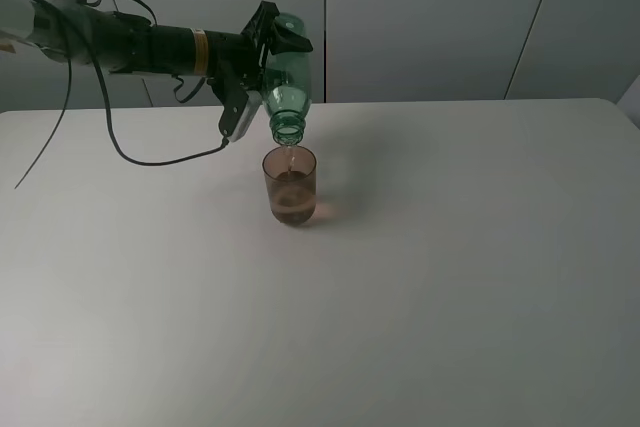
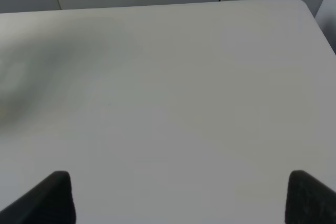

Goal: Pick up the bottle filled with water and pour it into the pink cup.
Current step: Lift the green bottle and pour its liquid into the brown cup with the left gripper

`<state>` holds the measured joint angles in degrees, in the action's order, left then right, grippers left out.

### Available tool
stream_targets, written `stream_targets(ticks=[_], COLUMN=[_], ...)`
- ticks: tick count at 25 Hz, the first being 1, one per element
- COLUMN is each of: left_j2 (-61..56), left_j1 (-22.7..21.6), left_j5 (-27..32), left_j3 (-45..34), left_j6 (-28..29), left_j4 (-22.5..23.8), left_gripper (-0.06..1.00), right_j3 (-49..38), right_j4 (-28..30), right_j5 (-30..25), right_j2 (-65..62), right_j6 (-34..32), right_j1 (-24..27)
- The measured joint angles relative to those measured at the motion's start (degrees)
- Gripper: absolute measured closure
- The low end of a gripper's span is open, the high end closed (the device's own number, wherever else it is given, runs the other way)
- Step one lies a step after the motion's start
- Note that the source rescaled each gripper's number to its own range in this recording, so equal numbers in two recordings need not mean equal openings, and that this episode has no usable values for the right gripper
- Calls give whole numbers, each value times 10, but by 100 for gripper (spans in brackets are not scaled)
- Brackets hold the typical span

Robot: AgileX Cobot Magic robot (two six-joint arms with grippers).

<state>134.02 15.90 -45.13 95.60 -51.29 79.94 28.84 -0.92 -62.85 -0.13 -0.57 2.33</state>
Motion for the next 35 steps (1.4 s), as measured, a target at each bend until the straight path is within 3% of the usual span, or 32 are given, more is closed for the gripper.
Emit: stream_targets(ticks=[35], left_j2=[-41], left_j1=[12], left_j5=[6], left_j3=[2], left_j6=[-58], left_j4=[13], left_gripper=[50], right_j3=[0], right_j4=[0], right_j5=[0], right_j2=[0], right_j6=[0], right_j1=[0])
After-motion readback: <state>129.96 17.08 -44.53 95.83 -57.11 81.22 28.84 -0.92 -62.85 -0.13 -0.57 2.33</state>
